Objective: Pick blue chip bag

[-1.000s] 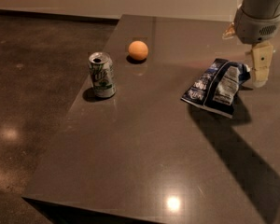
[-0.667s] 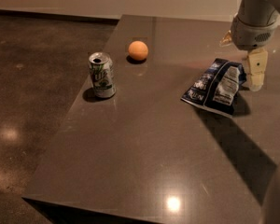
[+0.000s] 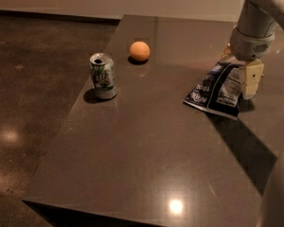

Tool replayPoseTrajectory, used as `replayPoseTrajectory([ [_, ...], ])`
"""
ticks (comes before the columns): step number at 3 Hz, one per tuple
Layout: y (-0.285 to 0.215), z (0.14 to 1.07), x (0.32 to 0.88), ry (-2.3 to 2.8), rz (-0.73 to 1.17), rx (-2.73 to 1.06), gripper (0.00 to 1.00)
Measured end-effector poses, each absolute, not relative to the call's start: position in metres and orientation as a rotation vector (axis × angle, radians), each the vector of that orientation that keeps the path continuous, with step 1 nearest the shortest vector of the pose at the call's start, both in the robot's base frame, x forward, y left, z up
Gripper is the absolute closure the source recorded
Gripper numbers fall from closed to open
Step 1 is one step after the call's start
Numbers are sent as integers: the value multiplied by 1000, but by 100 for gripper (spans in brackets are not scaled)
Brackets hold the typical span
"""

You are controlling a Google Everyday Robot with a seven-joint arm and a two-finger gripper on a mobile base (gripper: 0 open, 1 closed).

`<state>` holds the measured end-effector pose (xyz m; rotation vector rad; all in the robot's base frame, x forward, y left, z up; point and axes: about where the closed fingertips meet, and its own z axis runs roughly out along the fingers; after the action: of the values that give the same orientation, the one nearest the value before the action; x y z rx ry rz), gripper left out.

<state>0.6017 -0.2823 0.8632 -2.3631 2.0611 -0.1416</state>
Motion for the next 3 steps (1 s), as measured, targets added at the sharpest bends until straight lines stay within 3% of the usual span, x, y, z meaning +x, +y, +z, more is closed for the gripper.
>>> replayPoseTrajectory([
  [3,-238,888,580,2006,14,-2250,88],
])
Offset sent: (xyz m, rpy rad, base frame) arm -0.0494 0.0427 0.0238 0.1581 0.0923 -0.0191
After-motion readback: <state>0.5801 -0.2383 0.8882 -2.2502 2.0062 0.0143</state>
